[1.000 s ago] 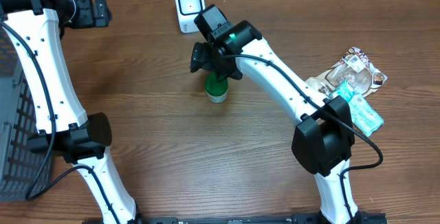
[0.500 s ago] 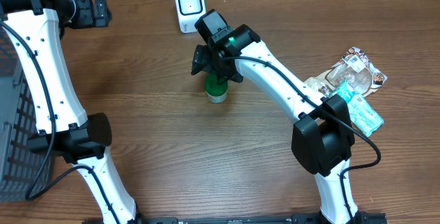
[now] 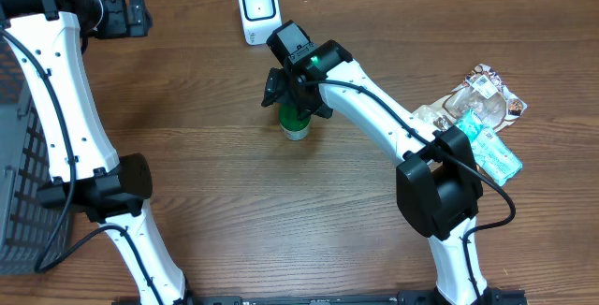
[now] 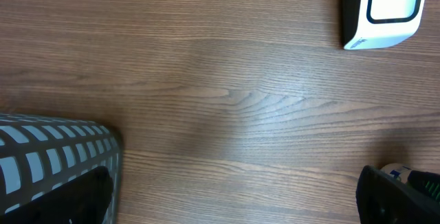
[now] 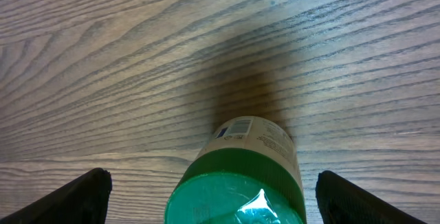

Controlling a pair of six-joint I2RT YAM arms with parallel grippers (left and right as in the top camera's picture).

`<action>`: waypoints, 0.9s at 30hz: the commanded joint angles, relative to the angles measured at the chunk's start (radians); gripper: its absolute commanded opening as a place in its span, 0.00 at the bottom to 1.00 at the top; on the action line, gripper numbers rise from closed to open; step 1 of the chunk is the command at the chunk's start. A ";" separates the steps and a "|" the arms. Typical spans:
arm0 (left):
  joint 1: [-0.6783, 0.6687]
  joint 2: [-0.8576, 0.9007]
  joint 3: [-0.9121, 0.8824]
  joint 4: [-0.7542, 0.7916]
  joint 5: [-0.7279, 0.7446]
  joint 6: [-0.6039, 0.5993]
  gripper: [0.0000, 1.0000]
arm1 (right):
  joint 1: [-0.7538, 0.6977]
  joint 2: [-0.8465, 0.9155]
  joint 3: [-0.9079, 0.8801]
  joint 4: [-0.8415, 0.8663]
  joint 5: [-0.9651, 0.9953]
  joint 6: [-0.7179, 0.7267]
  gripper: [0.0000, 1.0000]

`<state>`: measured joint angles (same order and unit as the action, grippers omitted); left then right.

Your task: Scan the item barcode

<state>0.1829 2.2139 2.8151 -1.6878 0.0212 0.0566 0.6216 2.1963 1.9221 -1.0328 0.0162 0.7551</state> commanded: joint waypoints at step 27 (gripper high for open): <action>-0.008 -0.030 0.008 -0.002 -0.003 0.011 0.99 | 0.006 -0.025 -0.066 -0.040 0.005 -0.085 0.69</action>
<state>0.1829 2.2139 2.8151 -1.6875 0.0212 0.0566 0.6228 2.1963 1.8584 -1.0702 0.0120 0.7338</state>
